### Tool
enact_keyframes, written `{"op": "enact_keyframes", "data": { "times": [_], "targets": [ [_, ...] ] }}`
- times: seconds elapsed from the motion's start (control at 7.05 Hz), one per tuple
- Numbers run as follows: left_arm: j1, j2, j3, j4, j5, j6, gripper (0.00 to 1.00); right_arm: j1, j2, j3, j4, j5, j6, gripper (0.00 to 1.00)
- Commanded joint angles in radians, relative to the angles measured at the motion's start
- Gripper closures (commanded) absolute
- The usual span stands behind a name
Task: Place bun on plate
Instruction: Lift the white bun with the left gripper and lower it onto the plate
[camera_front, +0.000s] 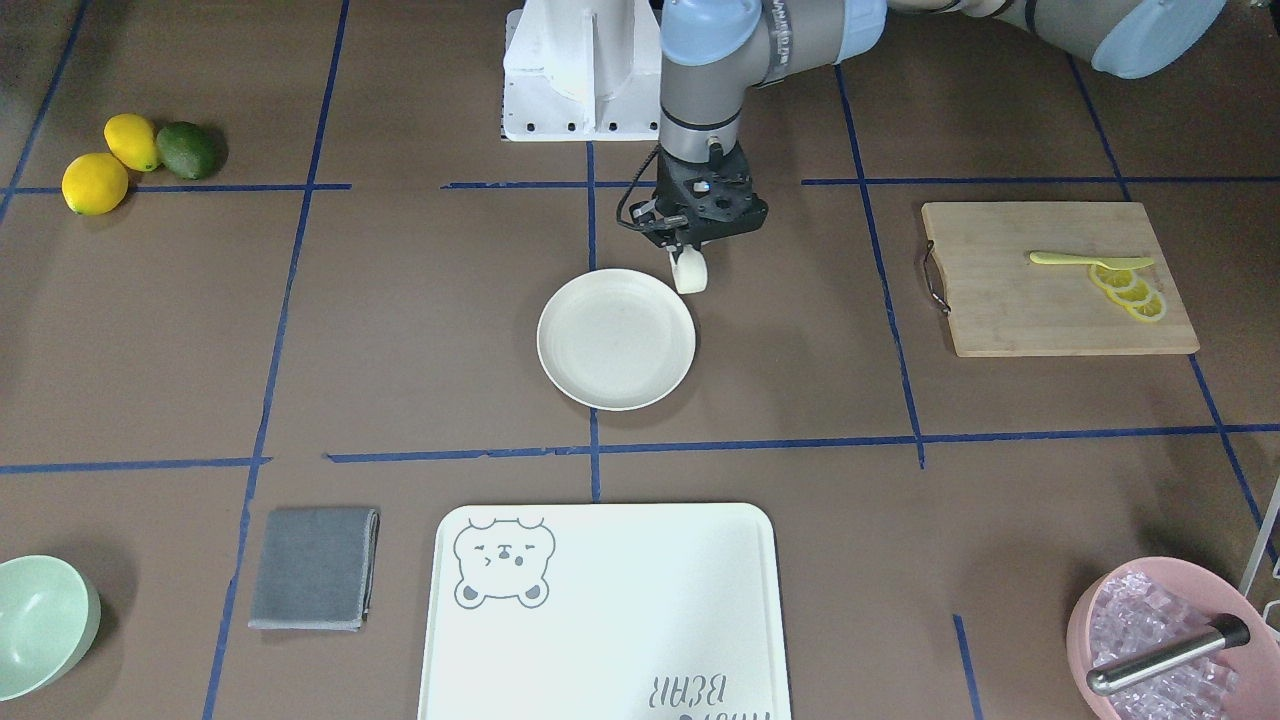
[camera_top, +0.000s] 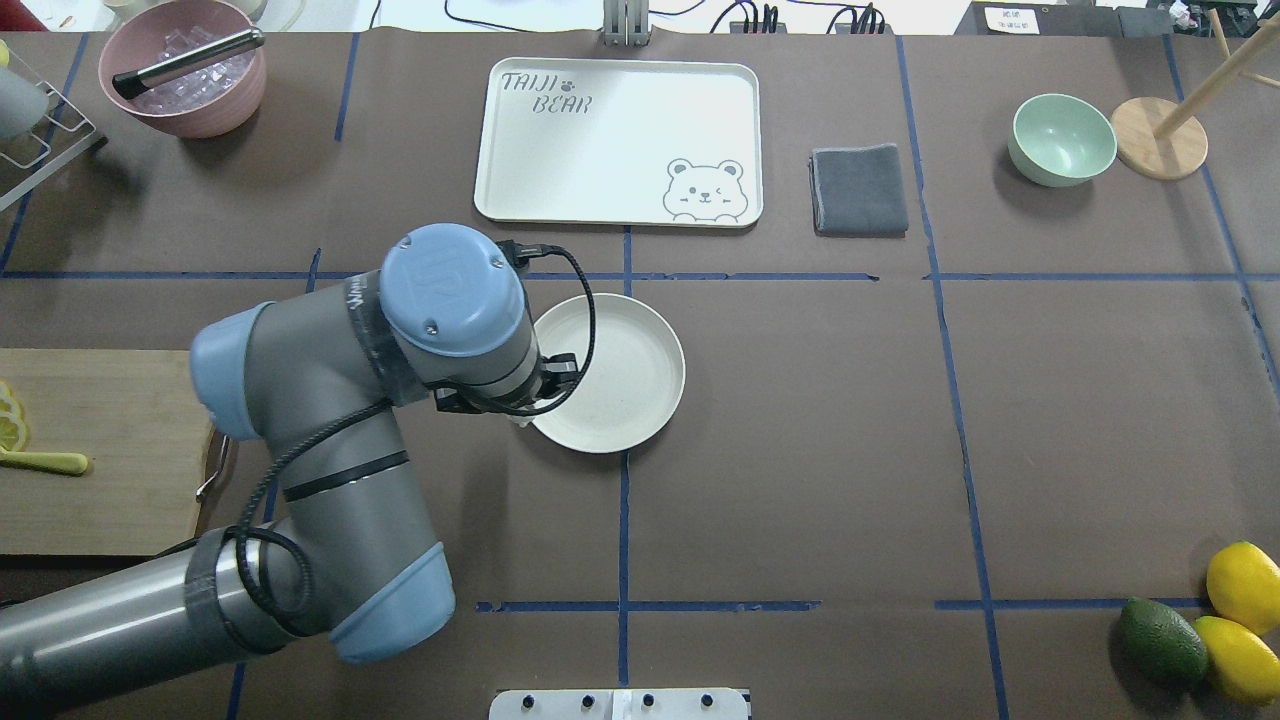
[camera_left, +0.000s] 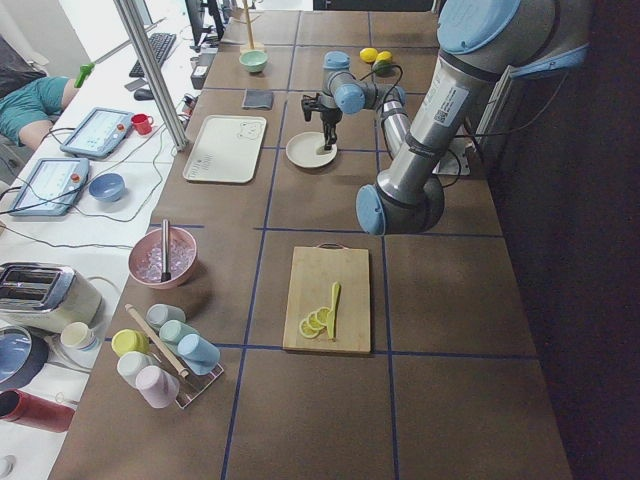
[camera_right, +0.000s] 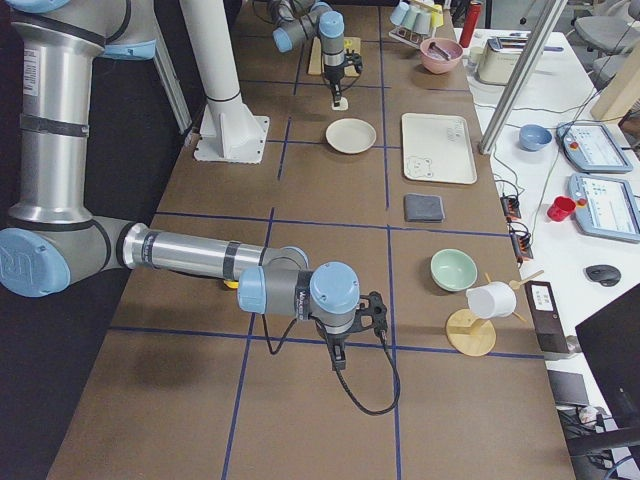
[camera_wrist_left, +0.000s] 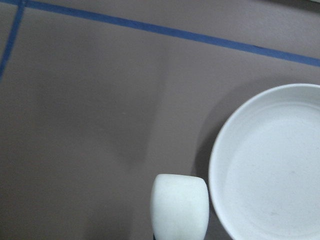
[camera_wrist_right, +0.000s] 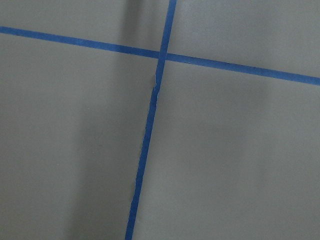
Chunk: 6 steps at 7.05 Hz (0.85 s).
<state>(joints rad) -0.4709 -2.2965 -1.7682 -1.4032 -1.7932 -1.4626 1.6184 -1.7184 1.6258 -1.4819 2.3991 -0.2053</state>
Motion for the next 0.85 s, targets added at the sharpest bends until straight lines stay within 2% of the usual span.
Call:
{"op": "enact_keyframes", "data": {
  "times": [0.0, 0.14, 0.28, 0.71],
  "targets": [
    [0.029, -0.101, 0.19, -0.118, 0.043, -0.025, 0.74, 0.0, 0.003, 0.0, -0.001, -0.002, 0.001, 0.0],
    [0.029, -0.116, 0.251, -0.193, 0.043, -0.025, 0.74, 0.0, 0.003, 0.002, -0.001, 0.0, 0.003, 0.0],
    [0.029, -0.132, 0.28, -0.2, 0.044, -0.022, 0.74, 0.0, 0.008, 0.002, -0.003, -0.002, 0.007, 0.0],
    [0.029, -0.13, 0.283, -0.203, 0.071, -0.016, 0.73, 0.0, 0.01, 0.006, -0.001, 0.009, 0.034, 0.0]
  ]
}}
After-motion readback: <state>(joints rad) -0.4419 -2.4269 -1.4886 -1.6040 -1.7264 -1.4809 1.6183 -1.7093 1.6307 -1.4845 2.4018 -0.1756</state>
